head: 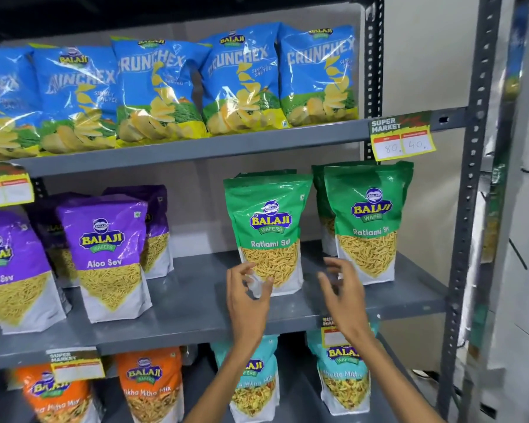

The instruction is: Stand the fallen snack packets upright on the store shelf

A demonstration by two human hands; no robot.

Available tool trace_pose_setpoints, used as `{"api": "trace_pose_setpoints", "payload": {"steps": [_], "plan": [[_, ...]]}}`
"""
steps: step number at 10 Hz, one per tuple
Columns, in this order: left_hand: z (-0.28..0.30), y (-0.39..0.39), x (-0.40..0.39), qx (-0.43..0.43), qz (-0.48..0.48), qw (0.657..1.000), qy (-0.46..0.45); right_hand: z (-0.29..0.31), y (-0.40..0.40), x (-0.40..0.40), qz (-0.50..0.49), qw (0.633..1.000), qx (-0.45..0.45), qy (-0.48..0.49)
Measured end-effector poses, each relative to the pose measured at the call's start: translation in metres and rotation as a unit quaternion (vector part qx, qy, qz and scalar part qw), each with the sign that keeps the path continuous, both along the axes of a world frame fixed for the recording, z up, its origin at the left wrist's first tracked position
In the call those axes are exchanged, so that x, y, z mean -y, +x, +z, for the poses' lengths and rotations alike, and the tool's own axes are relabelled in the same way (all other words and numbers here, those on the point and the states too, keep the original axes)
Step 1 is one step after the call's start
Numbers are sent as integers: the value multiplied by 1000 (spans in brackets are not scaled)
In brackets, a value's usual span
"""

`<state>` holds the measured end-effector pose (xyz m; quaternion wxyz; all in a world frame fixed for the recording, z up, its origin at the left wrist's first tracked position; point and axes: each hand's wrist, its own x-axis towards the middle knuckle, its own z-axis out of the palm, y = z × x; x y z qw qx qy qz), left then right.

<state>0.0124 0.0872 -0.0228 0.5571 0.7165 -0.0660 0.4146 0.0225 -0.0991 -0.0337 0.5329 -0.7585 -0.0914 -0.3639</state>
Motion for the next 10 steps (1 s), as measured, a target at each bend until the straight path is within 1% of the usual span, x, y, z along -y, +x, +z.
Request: {"api": "trace_pose_setpoints", "payload": {"steps": [1, 2, 3, 4, 5, 6, 7, 8, 9, 10], "plan": [[10, -3, 49, 16, -85, 996, -9, 20, -3, 39, -133, 987, 73, 58], [12, 27, 100, -66, -174, 982, 27, 34, 18, 81, -197, 980, 15, 21], [3, 73, 135, -193, -217, 956, 42, 27, 42, 114, -119, 988, -95, 5], [1, 92, 149, -287, -276, 915, 60, 16, 59, 137, -31, 991, -125, 38], [-7, 113, 146, -301, -286, 907, 70, 20, 58, 134, -2, 995, -99, 33], [-17, 135, 141, -306, -287, 905, 76, 17, 65, 134, 34, 992, -114, 47], [-7, 121, 137, -289, -297, 906, 84, 16, 66, 135, 43, 990, -126, 38], [-4, 102, 140, -279, -280, 916, 61, 22, 52, 138, 77, 988, -132, 21], [-45, 153, 134, -288, -289, 911, 67, 17, 53, 137, 70, 986, -147, 21], [-47, 144, 142, -278, -290, 913, 70, 8, 52, 133, 20, 994, -110, 21]]}}
